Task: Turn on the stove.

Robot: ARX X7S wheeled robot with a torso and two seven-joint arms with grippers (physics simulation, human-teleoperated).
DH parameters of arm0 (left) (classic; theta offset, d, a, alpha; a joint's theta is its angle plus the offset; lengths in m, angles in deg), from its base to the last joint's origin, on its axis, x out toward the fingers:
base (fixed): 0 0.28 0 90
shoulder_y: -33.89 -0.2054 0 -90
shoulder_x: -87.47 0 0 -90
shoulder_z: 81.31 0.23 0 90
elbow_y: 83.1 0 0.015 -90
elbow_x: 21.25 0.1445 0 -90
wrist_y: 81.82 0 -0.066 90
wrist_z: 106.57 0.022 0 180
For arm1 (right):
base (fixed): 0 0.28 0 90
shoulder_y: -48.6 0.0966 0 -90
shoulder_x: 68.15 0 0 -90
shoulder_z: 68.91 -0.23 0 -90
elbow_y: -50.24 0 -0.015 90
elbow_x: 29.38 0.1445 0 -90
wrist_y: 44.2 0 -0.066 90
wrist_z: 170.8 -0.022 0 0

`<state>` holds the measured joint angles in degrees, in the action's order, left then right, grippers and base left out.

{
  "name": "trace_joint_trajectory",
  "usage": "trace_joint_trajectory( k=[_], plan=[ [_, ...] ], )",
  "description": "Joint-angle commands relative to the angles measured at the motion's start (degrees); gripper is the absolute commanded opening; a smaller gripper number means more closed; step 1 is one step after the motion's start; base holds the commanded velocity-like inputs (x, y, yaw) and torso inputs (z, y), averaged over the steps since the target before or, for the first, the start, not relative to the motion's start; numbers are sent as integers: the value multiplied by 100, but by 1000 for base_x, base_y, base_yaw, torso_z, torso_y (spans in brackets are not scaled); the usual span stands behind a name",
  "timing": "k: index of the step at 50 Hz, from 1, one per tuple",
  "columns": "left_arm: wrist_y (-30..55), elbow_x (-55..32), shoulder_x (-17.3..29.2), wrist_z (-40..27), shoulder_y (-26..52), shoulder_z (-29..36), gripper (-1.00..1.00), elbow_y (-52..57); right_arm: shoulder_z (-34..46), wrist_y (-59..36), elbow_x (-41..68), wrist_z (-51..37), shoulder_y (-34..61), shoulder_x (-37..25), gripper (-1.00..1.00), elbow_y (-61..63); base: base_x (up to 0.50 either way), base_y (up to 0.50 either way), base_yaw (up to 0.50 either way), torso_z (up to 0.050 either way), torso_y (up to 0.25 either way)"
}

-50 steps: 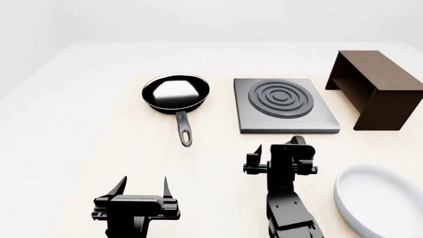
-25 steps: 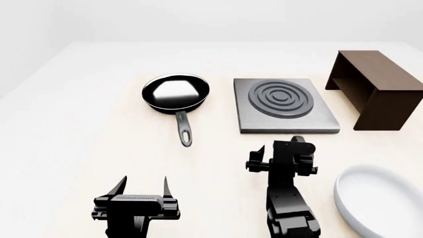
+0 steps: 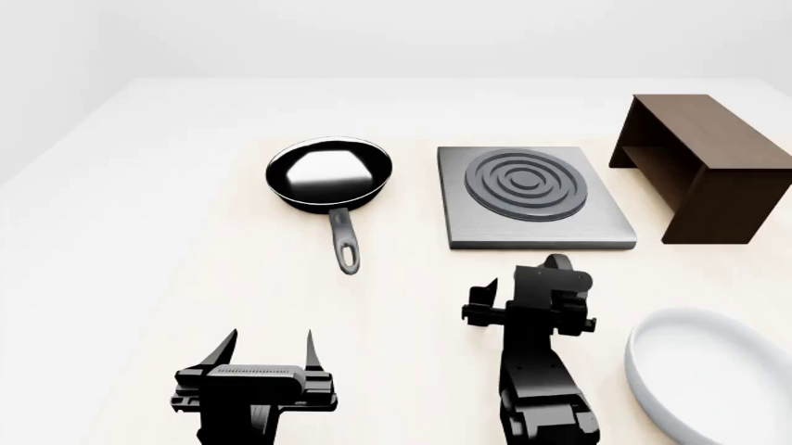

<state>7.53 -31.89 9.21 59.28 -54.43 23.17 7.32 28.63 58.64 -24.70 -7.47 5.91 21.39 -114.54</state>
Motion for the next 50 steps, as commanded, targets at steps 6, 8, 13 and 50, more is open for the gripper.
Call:
trace_joint_trajectory(
  k=[6, 8, 13, 50],
  plan=[
    [14, -32, 35, -42, 9, 43, 100, 20, -156, -55, -96, 3, 21, 14, 100, -18, 0, 0, 0, 0, 0],
    [27, -37, 40, -51, 7, 49, 100, 39, -169, -46, -92, -6, 19, 15, 100, -18, 0, 0, 0, 0, 0],
    [18, -47, 49, -60, 15, 58, 100, 27, -260, 19, -35, -151, 3, 20, 100, -18, 0, 0, 0, 0, 0],
    [-24, -104, 119, -136, 23, 147, 100, 9, -1122, 491, 112, -969, -64, 27, 100, -18, 0, 0, 0, 0, 0]
  ],
)
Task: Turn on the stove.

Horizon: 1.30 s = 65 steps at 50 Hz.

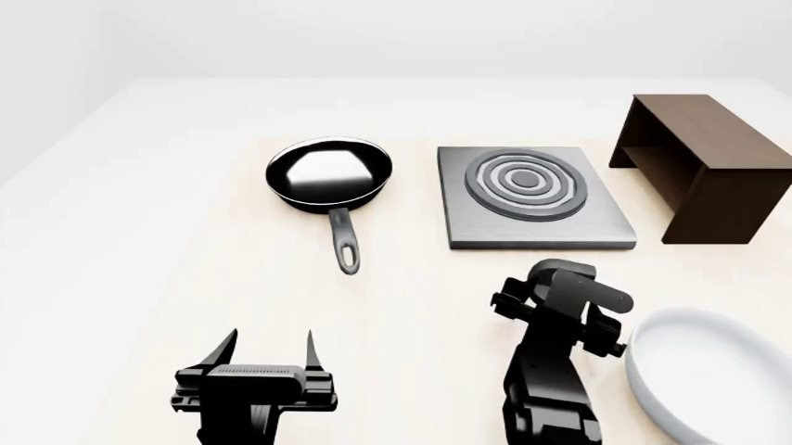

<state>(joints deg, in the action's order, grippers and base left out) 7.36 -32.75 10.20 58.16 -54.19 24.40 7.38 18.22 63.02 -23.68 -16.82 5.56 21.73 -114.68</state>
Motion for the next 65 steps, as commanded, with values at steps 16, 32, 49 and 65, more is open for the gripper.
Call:
trace_joint_trajectory(
  k=[16, 32, 49, 65],
  plan=[
    [-15, -40, 46, -55, 11, 62, 100, -1, 989, 470, 429, -74, -134, 9, 100, 2, 0, 0, 0, 0, 0],
    [-53, -62, 69, -75, 22, 101, 100, -35, 2742, -1808, 593, -208, -2975, -873, 100, 6495, 0, 0, 0, 0, 0],
    [-32, -107, 102, -131, 9, 137, 100, 22, 1194, -532, 1000, -931, -6491, -2462, 100, 11402, 0, 0, 0, 0, 0],
    [-68, -137, 125, -143, 45, 178, 100, -32, 360, 3195, -701, -994, -8189, -1933, 100, 11439, 0, 0, 0, 0, 0]
  ],
)
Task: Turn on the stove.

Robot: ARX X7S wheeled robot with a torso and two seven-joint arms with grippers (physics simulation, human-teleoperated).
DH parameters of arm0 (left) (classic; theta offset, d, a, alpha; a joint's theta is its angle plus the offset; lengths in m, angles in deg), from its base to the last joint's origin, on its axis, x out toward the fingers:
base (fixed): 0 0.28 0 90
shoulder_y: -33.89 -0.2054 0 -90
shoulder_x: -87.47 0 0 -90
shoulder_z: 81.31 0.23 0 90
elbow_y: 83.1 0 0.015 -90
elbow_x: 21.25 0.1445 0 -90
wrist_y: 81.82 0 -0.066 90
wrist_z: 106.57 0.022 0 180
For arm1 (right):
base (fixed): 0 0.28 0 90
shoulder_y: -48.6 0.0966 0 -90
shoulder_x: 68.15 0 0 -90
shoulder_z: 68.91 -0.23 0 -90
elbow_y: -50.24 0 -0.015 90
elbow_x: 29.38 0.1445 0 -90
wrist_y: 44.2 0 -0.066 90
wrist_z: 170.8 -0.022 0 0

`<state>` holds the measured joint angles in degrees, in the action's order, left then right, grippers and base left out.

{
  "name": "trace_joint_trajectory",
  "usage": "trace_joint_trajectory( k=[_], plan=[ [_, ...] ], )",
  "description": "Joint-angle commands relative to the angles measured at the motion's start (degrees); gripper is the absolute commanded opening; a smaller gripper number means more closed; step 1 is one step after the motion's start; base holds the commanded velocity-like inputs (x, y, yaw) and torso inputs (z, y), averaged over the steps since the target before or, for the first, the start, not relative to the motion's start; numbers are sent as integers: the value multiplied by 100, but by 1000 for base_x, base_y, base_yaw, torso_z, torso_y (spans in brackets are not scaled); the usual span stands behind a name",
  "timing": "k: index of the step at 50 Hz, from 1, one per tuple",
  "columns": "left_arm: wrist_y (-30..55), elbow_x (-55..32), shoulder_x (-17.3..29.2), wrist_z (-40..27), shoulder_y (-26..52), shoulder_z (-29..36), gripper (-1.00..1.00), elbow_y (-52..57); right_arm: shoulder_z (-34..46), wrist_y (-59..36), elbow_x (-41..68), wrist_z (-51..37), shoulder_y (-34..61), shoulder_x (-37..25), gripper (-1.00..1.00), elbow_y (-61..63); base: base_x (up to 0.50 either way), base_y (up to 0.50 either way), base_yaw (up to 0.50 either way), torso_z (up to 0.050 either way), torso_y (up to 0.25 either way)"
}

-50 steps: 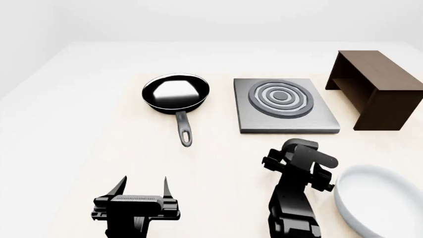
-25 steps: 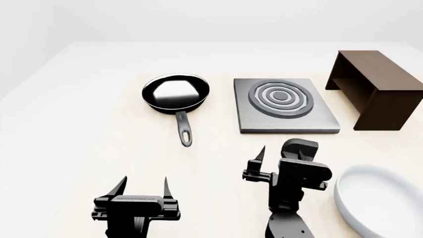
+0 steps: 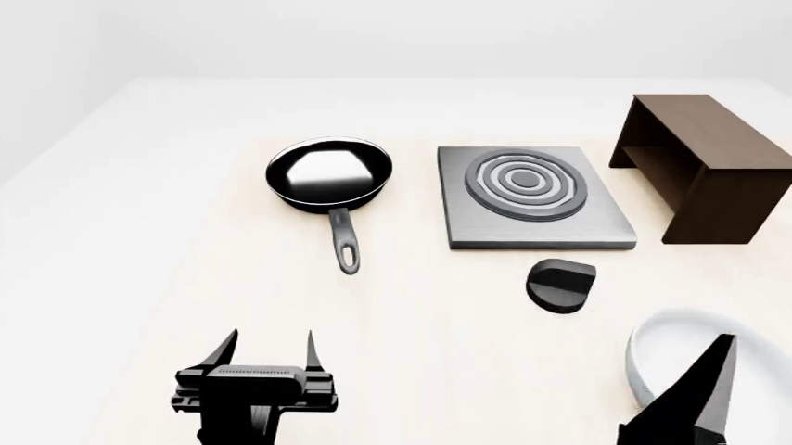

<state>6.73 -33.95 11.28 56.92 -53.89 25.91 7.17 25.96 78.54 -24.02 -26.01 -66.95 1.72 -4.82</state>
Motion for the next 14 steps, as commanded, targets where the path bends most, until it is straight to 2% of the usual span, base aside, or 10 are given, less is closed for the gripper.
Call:
trace_joint_trajectory(
  k=[1, 14],
  plan=[
    [2, -19, 19, -23, 16, 31, 100, -5, -408, 1593, -670, -73, -914, 67, 100, 453, 0, 0, 0, 0, 0],
    [-5, -27, 44, -52, 11, 70, 100, 8, -276, 1253, -680, -39, -599, 54, 100, 309, 0, 0, 0, 0, 0]
  ],
)
